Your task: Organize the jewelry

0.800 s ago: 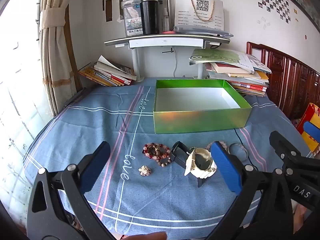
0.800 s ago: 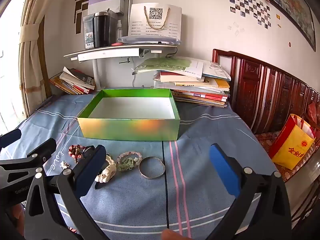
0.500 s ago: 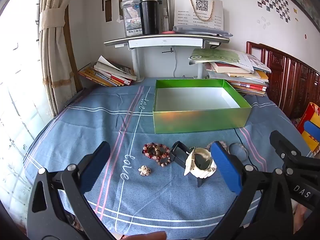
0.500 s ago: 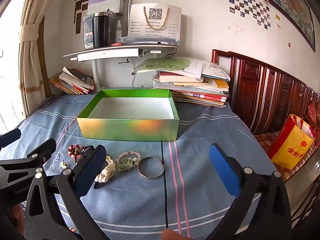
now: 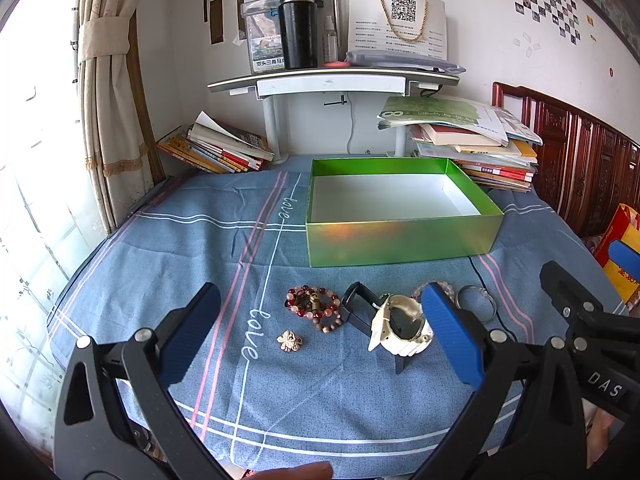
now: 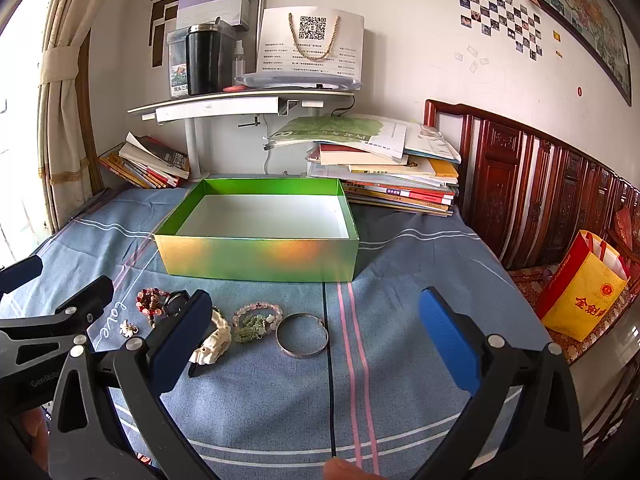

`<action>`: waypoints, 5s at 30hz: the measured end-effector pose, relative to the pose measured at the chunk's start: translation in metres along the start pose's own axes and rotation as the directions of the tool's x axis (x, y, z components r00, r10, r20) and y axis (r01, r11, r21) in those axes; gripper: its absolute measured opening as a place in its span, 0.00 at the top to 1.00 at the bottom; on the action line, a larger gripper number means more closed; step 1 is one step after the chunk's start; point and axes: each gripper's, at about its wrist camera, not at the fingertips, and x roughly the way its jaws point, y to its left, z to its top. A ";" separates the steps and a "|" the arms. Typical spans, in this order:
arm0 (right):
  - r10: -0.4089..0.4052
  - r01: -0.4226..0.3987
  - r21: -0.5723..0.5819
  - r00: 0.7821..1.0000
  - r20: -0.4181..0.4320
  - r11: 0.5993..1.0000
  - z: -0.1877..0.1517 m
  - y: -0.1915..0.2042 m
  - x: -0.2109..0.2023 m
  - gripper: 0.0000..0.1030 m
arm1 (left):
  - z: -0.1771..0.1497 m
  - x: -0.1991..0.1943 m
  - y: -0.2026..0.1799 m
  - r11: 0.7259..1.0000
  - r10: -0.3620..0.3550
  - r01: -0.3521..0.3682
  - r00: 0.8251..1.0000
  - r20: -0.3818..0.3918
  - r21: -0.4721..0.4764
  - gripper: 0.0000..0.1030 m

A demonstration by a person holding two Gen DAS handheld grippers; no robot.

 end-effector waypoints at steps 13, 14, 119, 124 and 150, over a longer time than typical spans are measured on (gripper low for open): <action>0.000 0.000 -0.001 1.000 -0.001 1.000 0.001 -0.001 -0.001 0.02 | -0.002 0.000 0.000 1.000 0.002 -0.002 1.000 -0.004 0.001 0.03; 0.000 0.000 -0.001 1.000 -0.001 1.000 0.001 -0.001 -0.001 0.02 | -0.002 0.000 0.000 1.000 0.001 -0.001 1.000 -0.004 0.001 0.03; 0.235 -0.221 0.080 0.913 -0.333 0.972 -0.040 0.005 0.116 0.62 | -0.024 0.154 -0.011 0.995 -0.100 0.103 0.922 -0.374 -0.012 0.60; 0.210 -0.212 0.031 0.921 -0.327 0.977 -0.039 0.012 0.124 0.60 | -0.027 0.155 -0.017 0.995 -0.086 0.096 0.930 -0.356 0.013 0.82; 0.241 -0.234 0.082 0.967 -0.087 0.969 0.089 -0.016 0.116 0.93 | 0.101 0.128 0.015 0.983 -0.180 0.171 0.973 -0.144 -0.072 0.89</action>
